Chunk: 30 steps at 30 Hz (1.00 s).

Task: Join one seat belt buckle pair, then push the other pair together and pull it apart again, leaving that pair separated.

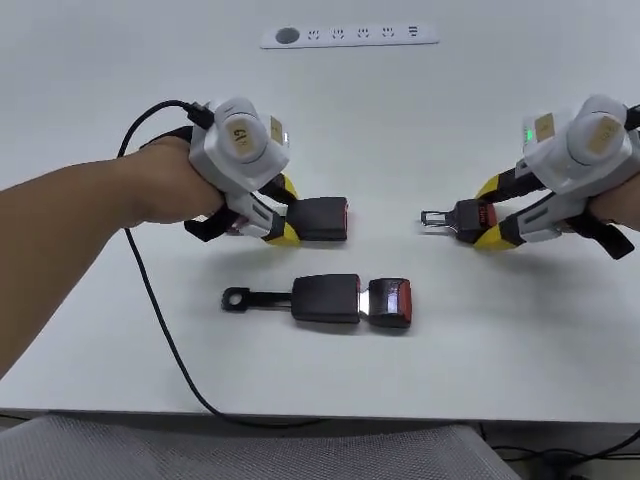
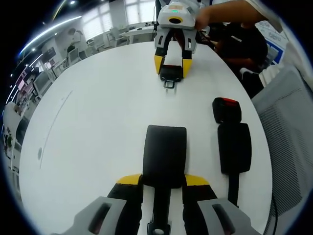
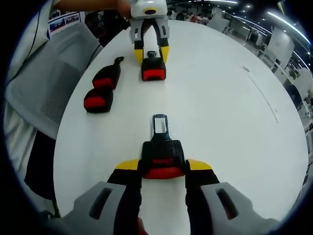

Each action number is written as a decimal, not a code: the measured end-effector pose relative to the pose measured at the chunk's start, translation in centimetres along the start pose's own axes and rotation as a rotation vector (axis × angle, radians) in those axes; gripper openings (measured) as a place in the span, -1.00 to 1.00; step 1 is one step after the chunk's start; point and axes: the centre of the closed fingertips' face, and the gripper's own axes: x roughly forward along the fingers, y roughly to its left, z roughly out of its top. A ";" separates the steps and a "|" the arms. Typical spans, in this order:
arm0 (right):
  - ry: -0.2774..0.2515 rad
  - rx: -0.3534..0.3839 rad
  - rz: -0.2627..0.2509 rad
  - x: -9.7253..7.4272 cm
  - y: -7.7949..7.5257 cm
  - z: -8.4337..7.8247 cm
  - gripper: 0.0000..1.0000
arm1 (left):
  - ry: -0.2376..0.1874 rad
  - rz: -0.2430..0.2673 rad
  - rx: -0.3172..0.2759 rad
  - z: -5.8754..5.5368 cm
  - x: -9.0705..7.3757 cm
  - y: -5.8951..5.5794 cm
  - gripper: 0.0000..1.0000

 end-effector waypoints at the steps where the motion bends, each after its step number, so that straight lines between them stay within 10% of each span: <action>1: 0.000 0.001 0.001 0.0 0.0 0.0 -0.33 | 0.001 -0.001 0.009 0.1 0.0 -0.1 -0.36; 30: -0.031 -0.020 -0.035 2.9 0.4 4.5 -0.34 | 0.033 -0.010 0.047 0.0 0.2 -0.3 -0.39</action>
